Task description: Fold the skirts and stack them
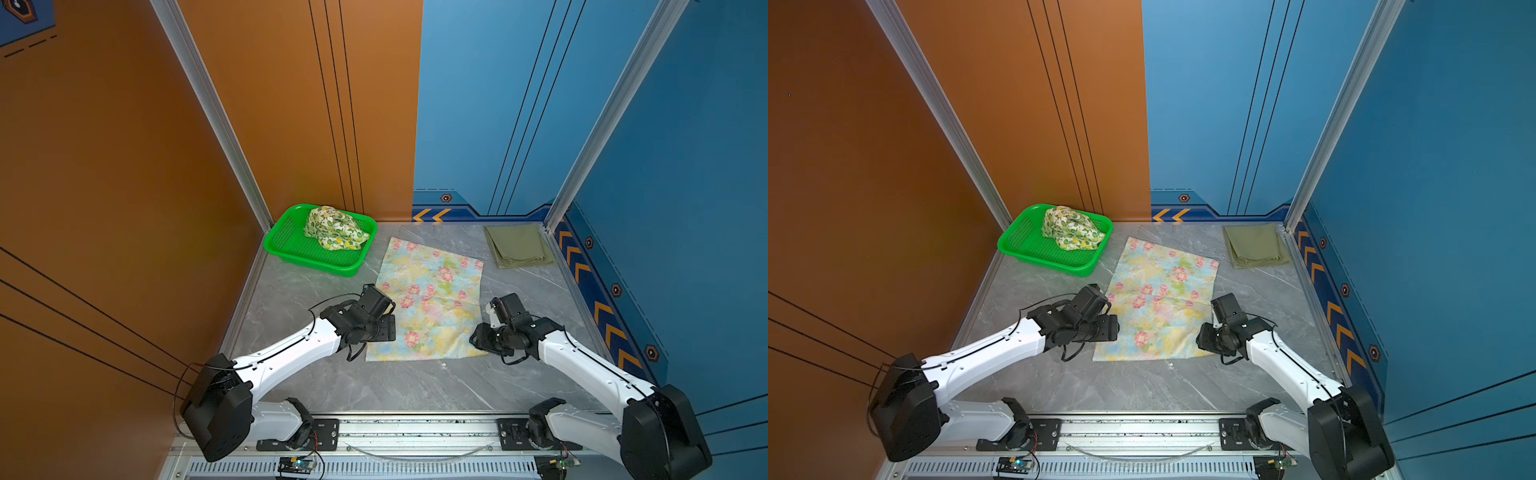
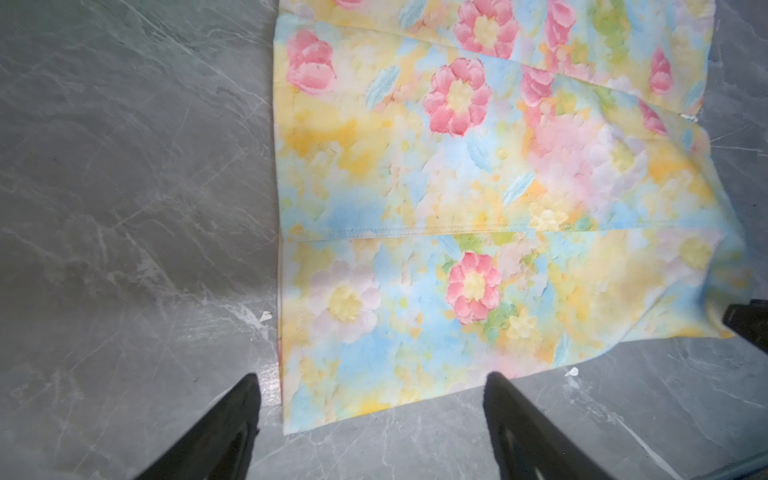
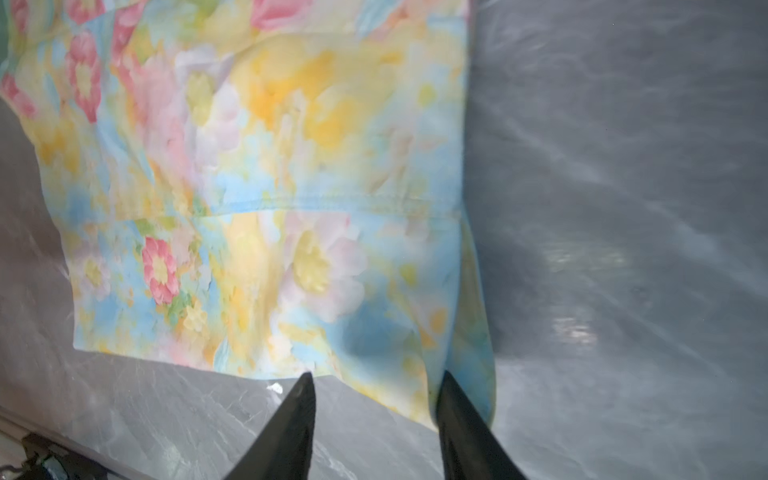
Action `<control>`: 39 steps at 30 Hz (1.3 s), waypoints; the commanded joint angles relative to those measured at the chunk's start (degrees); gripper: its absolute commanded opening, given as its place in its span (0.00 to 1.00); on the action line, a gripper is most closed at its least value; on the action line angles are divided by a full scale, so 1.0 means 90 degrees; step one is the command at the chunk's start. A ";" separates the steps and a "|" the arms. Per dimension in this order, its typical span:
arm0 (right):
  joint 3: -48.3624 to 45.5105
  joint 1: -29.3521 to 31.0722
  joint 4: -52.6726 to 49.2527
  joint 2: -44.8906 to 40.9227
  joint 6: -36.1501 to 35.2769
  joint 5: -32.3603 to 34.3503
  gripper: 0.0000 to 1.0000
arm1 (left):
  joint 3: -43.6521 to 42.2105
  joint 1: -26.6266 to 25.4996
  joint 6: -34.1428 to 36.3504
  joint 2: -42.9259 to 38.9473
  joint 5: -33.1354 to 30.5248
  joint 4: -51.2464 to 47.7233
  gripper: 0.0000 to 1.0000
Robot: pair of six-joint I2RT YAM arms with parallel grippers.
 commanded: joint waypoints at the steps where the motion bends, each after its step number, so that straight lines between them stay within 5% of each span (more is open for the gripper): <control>1: -0.0168 0.0870 0.0050 -0.0435 0.0703 0.0086 0.46 | 0.0117 0.0354 0.0226 0.0032 0.0303 -0.0013 0.85; 5: 0.0117 0.1542 -0.0283 -0.0597 0.0693 0.0390 0.61 | 0.0096 0.0661 0.0316 0.0031 0.0356 -0.0040 0.85; 11: 0.0739 0.0242 -0.0407 -0.0584 0.0182 0.0523 0.78 | 0.0041 0.0439 0.0271 0.0155 0.0270 -0.0042 0.85; 19: 0.1412 -0.1359 0.0755 0.0853 0.0055 0.0022 0.76 | -0.0036 -0.0426 -0.0013 0.0924 -0.0032 0.0033 0.85; 30: 0.1648 -0.1255 0.1623 0.2008 0.0147 -0.0359 0.66 | -0.0134 -0.0902 -0.0020 0.1857 0.0014 0.0100 0.91; 39: 0.2182 -0.0541 0.1993 0.2960 0.0251 -0.0369 0.61 | -0.0835 -0.0164 0.0088 0.1203 0.0164 0.0100 0.91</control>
